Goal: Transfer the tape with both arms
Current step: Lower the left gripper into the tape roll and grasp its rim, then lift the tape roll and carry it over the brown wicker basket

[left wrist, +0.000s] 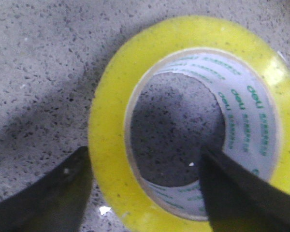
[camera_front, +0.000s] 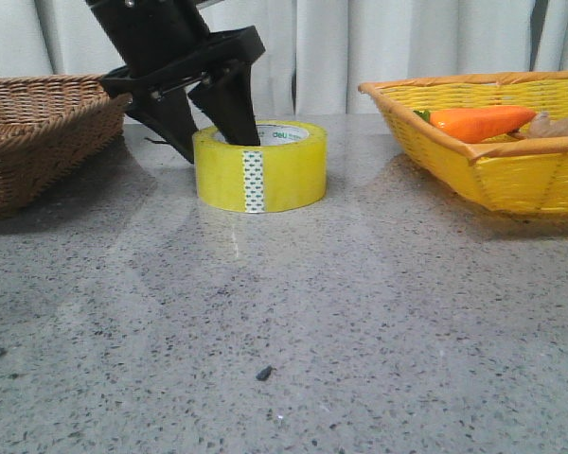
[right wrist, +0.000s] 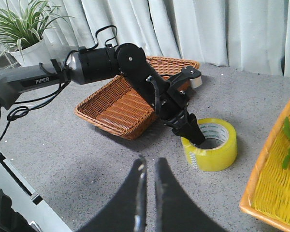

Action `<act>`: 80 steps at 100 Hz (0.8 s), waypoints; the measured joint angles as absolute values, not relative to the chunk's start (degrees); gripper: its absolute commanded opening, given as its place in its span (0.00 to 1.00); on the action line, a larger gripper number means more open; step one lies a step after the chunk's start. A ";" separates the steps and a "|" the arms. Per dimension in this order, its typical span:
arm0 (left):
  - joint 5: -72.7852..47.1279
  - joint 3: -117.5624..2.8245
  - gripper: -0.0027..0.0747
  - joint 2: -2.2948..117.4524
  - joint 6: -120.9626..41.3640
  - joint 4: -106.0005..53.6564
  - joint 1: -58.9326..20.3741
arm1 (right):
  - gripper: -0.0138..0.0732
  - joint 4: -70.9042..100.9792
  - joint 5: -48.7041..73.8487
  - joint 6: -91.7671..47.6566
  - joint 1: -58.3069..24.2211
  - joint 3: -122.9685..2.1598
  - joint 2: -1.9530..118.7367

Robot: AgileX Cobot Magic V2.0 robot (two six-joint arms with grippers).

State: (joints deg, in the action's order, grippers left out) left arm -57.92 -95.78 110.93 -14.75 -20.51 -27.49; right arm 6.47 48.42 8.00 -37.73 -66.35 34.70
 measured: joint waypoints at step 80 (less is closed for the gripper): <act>-71.40 -114.72 0.01 93.28 -12.37 2.67 -14.10 | 0.11 -0.59 49.22 8.00 -37.73 -66.35 34.70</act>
